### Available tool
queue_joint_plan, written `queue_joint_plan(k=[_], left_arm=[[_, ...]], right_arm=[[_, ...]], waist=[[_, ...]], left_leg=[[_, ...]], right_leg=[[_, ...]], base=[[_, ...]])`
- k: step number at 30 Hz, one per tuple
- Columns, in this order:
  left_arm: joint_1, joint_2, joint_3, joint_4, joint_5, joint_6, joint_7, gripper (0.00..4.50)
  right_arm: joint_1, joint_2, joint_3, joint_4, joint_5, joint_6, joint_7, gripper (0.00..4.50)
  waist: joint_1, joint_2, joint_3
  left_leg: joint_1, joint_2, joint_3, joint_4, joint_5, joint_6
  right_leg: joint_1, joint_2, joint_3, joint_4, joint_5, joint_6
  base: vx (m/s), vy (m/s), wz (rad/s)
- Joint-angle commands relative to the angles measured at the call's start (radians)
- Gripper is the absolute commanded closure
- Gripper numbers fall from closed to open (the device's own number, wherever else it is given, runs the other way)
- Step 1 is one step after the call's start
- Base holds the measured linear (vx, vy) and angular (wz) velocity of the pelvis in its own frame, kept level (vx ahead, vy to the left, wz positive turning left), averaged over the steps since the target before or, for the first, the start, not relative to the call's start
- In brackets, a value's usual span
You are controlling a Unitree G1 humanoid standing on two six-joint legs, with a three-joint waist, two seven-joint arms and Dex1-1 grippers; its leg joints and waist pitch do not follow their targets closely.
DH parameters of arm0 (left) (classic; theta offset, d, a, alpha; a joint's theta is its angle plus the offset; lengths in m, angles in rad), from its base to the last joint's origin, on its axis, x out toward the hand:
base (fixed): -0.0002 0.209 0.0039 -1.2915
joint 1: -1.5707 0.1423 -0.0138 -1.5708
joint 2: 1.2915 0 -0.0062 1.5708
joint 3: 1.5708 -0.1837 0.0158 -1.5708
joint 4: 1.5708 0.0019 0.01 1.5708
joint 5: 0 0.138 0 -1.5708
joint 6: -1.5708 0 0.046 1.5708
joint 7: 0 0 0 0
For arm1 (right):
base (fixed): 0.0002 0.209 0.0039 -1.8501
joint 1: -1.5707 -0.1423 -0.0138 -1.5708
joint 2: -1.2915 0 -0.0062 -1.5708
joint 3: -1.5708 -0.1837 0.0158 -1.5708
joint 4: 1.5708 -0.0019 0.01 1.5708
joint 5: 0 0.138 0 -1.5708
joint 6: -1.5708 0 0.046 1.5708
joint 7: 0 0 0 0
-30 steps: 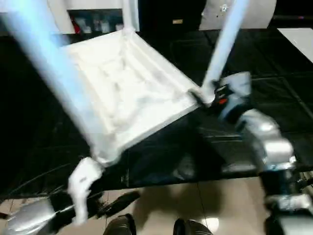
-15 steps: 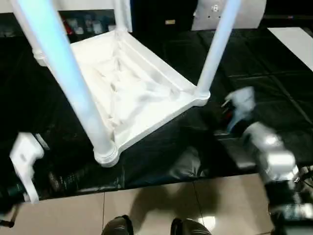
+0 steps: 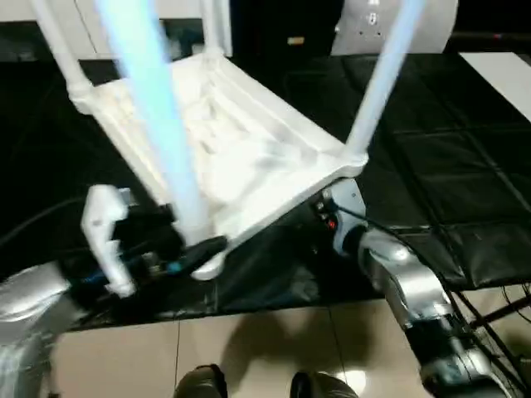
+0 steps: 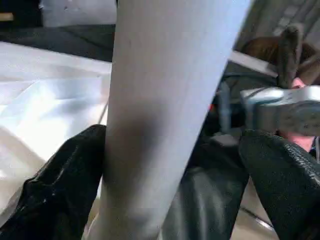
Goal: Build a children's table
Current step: Rotate table base
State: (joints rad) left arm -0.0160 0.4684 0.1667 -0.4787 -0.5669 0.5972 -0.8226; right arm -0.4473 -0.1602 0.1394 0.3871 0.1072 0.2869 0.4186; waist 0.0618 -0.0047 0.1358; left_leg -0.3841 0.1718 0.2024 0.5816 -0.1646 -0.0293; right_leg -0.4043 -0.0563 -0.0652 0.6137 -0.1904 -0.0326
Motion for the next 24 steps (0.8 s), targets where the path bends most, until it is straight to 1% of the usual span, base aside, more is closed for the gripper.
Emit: queue_joint_plan(k=[1, 2, 3, 4, 5, 6, 7, 9, 10, 11, 12, 13, 15, 16, 17, 18, 19, 21, 23, 24], left_arm=[[-0.045, -0.037, -0.117, -0.014, 0.003, 0.014, 0.007, 0.01], [-0.053, -0.044, -0.13, -0.013, 0.002, 0.016, 0.009, 0.01], [-0.068, -0.06, -0.156, -0.013, 0.0, 0.018, 0.011, 0.01], [-0.096, -0.088, -0.209, -0.008, 0.006, 0.016, 0.009, 0.01], [-0.1, -0.091, -0.217, -0.007, 0.007, 0.015, 0.007, 0.01], [-0.109, -0.097, -0.231, -0.004, 0.008, 0.014, 0.006, 0.01], [-0.131, -0.124, -0.258, 0.008, 0.013, 0.009, 0.011, 0.01], [-0.141, -0.134, -0.269, 0.015, 0.015, 0.007, 0.012, 0.01], [-0.164, -0.158, -0.294, 0.031, 0.024, 0.002, 0.014, 0.01], [-0.167, -0.161, -0.298, 0.033, 0.025, 0.001, 0.014, 0.01], [-0.183, -0.179, -0.314, 0.045, 0.029, 0.0, 0.015, 0.01], [-0.194, -0.191, -0.325, 0.053, 0.032, -0.002, 0.015, 0.01], [-0.217, -0.212, -0.352, 0.074, 0.046, -0.014, 0.018, 0.01], [-0.241, -0.234, -0.379, 0.101, 0.062, -0.032, 0.022, 0.01], [-0.245, -0.238, -0.383, 0.106, 0.066, -0.036, 0.023, 0.01], [-0.261, -0.255, -0.398, 0.125, 0.075, -0.048, 0.024, 0.01], [-0.271, -0.265, -0.406, 0.137, 0.079, -0.055, 0.025, 0.01], [-0.3, -0.295, -0.427, 0.175, 0.092, -0.074, 0.024, 0.01], [-0.313, -0.311, -0.432, 0.195, 0.1, -0.083, 0.025, 0.01], [-0.328, -0.327, -0.442, 0.216, 0.11, -0.097, 0.024, 0.01]], right_arm=[[-0.035, 0.022, -0.009, 0.054, -0.006, -0.031, -0.021, 0.0], [-0.04, 0.024, -0.011, 0.06, -0.008, -0.034, -0.025, 0.0], [-0.051, 0.028, -0.013, 0.071, -0.01, -0.038, -0.029, 0.0], [-0.068, 0.031, -0.013, 0.088, -0.014, -0.045, -0.033, 0.0], [-0.071, 0.031, -0.013, 0.091, -0.015, -0.047, -0.033, 0.0], [-0.076, 0.031, -0.014, 0.098, -0.017, -0.051, -0.034, 0.0], [-0.084, 0.032, -0.017, 0.104, -0.016, -0.05, -0.032, 0.0], [-0.088, 0.033, -0.019, 0.108, -0.016, -0.052, -0.031, 0.0], [-0.091, 0.032, -0.019, 0.112, -0.018, -0.056, -0.029, 0.0], [-0.091, 0.032, -0.019, 0.113, -0.019, -0.057, -0.029, 0.0], [-0.094, 0.032, -0.021, 0.12, -0.021, -0.063, -0.03, 0.0], [-0.097, 0.032, -0.023, 0.125, -0.023, -0.068, -0.031, 0.0], [-0.104, 0.034, -0.028, 0.142, -0.028, -0.077, -0.031, 0.0], [-0.11, 0.039, -0.034, 0.154, -0.033, -0.085, -0.029, 0.0], [-0.111, 0.04, -0.035, 0.156, -0.034, -0.086, -0.029, 0.0], [-0.115, 0.043, -0.037, 0.164, -0.037, -0.091, -0.029, 0.0], [-0.118, 0.045, -0.037, 0.17, -0.038, -0.093, -0.03, 0.0], [-0.125, 0.051, -0.035, 0.184, -0.038, -0.101, -0.028, 0.0], [-0.129, 0.055, -0.033, 0.19, -0.035, -0.107, -0.018, 0.0], [-0.133, 0.06, -0.032, 0.196, -0.037, -0.111, -0.018, 0.0]], waist=[[-0.003, 0.01, -0.072], [-0.001, 0.011, -0.073], [-0.005, 0.007, -0.072], [-0.004, 0.007, -0.075], [-0.004, 0.007, -0.075], [-0.008, 0.004, -0.075], [-0.011, 0.004, -0.076], [-0.015, 0.003, -0.077], [-0.021, 0.002, -0.079], [-0.021, 0.002, -0.079], [-0.022, 0.006, -0.078], [-0.023, 0.003, -0.079], [-0.023, 0.002, -0.079], [-0.022, 0.006, -0.079], [-0.022, 0.006, -0.079], [-0.022, 0.008, -0.079], [-0.022, 0.006, -0.08], [-0.022, 0.005, -0.081], [-0.019, 0.007, -0.082], [-0.018, 0.008, -0.083]], left_leg=[[0.027, 0.062, -0.034, -0.068, -0.215, -0.015], [0.03, 0.062, -0.034, -0.068, -0.216, -0.017], [0.023, 0.061, -0.035, -0.068, -0.208, -0.017], [0.027, 0.061, -0.034, -0.065, -0.208, -0.019], [0.027, 0.061, -0.034, -0.065, -0.208, -0.019], [0.02, 0.059, -0.035, -0.066, -0.202, -0.016], [0.022, 0.059, -0.034, -0.063, -0.198, -0.011], [0.018, 0.058, -0.035, -0.062, -0.19, -0.005], [0.015, 0.056, -0.034, -0.059, -0.172, 0.007], [0.017, 0.055, -0.032, -0.058, -0.17, 0.011], [0.014, 0.056, -0.034, -0.057, -0.163, 0.016], [0.016, 0.057, -0.032, -0.055, -0.162, 0.018], [0.016, 0.058, -0.033, -0.055, -0.16, 0.022], [0.019, 0.057, -0.032, -0.055, -0.163, 0.023], [0.019, 0.057, -0.032, -0.055, -0.163, 0.023], [0.018, 0.059, -0.034, -0.056, -0.168, 0.021], [0.021, 0.06, -0.032, -0.055, -0.173, 0.022], [0.018, 0.059, -0.032, -0.054, -0.167, 0.024], [0.019, 0.06, -0.032, -0.054, -0.16, 0.026], [0.016, 0.06, -0.034, -0.054, -0.153, 0.031]], right_leg=[[0.041, -0.088, 0.068, -0.071, -0.212, -0.189], [0.039, -0.086, 0.067, -0.071, -0.21, -0.189], [0.043, -0.086, 0.066, -0.069, -0.2, -0.189], [0.041, -0.087, 0.066, -0.07, -0.202, -0.185], [0.041, -0.087, 0.066, -0.07, -0.202, -0.185], [0.047, -0.088, 0.066, -0.069, -0.2, -0.185], [0.046, -0.088, 0.066, -0.071, -0.193, -0.184], [0.049, -0.089, 0.066, -0.069, -0.182, -0.188], [0.052, -0.089, 0.065, -0.069, -0.166, -0.194], [0.05, -0.088, 0.065, -0.07, -0.166, -0.196], [0.052, -0.09, 0.065, -0.069, -0.166, -0.201], [0.051, -0.088, 0.065, -0.071, -0.162, -0.203], [0.052, -0.088, 0.063, -0.07, -0.159, -0.208], [0.05, -0.086, 0.063, -0.071, -0.158, -0.211], [0.05, -0.086, 0.063, -0.071, -0.158, -0.211], [0.052, -0.088, 0.062, -0.069, -0.155, -0.218], [0.05, -0.087, 0.063, -0.071, -0.151, -0.22], [0.053, -0.088, 0.063, -0.07, -0.139, -0.224], [0.053, -0.088, 0.063, -0.069, -0.123, -0.229], [0.056, -0.089, 0.061, -0.065, -0.11, -0.235]], base=[[0.0, 0.0, 0.0], [0.0, 0.0, 0.0], [0.0, 0.0, 0.0], [0.0, 0.0, 0.0], [0.0, 0.0, 0.0], [0.0, 0.0, 0.0], [0.0, 0.0, 0.0], [0.0, 0.0, 0.0], [0.0, 0.0, 0.0], [0.0, 0.0, 0.0], [0.0, 0.0, 0.0], [0.0, 0.0, 0.0], [0.0, 0.0, 0.0], [0.0, 0.0, 0.0], [0.0, 0.0, 0.0], [0.0, 0.0, 0.0], [0.0, 0.0, 0.0], [0.0, 0.0, 0.0], [0.0, 0.0, 0.0], [0.0, 0.0, 0.0]])
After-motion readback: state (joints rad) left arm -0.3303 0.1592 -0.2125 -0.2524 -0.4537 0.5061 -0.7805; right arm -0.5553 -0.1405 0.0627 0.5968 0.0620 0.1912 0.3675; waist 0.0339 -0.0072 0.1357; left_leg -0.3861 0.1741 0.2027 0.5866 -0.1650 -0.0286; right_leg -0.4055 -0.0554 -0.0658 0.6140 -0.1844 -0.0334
